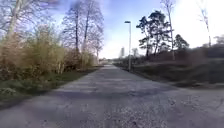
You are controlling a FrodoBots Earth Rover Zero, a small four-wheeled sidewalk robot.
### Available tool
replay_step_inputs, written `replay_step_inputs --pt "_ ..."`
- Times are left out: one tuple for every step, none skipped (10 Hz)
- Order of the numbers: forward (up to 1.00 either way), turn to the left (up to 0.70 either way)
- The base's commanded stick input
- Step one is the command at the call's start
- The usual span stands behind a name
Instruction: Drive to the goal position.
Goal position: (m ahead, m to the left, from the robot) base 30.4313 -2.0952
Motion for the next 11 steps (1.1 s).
replay_step_inputs --pt "1.00 0.00" --pt "1.00 0.00" --pt "1.00 0.00" --pt "1.00 0.00" --pt "1.00 0.00" --pt "1.00 0.00" --pt "1.00 0.00" --pt "1.00 0.00" --pt "1.00 0.00" --pt "1.00 0.00" --pt "1.00 0.00"
